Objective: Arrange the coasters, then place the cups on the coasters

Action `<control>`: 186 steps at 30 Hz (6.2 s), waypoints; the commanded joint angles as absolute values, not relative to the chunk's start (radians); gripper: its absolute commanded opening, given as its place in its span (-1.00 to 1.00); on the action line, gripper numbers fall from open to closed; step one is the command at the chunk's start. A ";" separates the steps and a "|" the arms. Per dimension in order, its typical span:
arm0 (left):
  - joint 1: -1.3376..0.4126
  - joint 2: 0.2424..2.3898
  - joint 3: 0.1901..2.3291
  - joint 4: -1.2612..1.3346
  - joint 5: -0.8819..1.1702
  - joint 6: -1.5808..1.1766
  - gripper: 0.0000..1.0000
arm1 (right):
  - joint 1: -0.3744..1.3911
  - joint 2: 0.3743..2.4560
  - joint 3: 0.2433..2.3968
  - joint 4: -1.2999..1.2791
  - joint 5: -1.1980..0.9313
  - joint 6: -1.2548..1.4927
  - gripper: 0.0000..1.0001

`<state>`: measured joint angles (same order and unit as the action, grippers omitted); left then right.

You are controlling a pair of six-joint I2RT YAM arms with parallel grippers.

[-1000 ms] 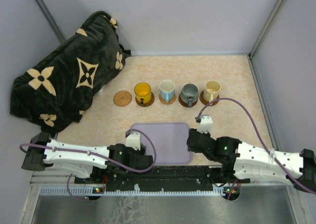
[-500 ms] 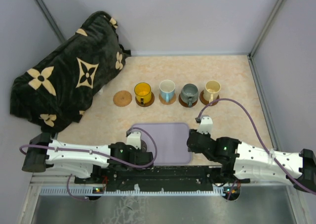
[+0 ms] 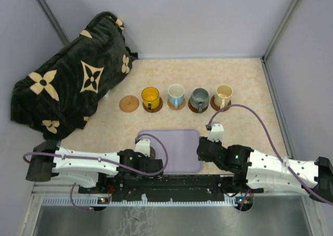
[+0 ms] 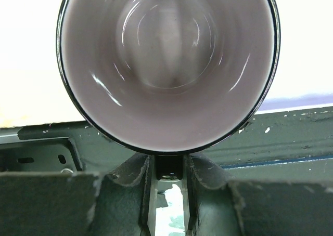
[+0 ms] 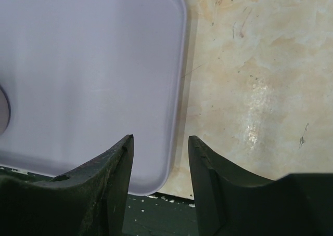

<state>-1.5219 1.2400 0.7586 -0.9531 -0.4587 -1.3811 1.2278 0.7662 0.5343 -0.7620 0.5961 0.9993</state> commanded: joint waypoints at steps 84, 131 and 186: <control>-0.410 1.425 0.876 -0.071 -0.447 -0.276 -1.00 | 1.236 0.773 0.576 -0.800 0.704 1.074 -0.04; -0.388 1.479 0.828 -0.001 -0.416 -0.318 -1.00 | 1.235 0.829 0.576 -0.753 0.664 1.059 -0.04; -0.387 1.485 0.831 -0.057 -0.430 -0.310 0.23 | 1.235 0.864 0.558 -0.712 0.626 1.055 -0.03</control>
<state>-0.3962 1.4979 0.7948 -0.0341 -0.4263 -0.3103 1.2278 0.8623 0.5259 -0.7391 0.6067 1.0485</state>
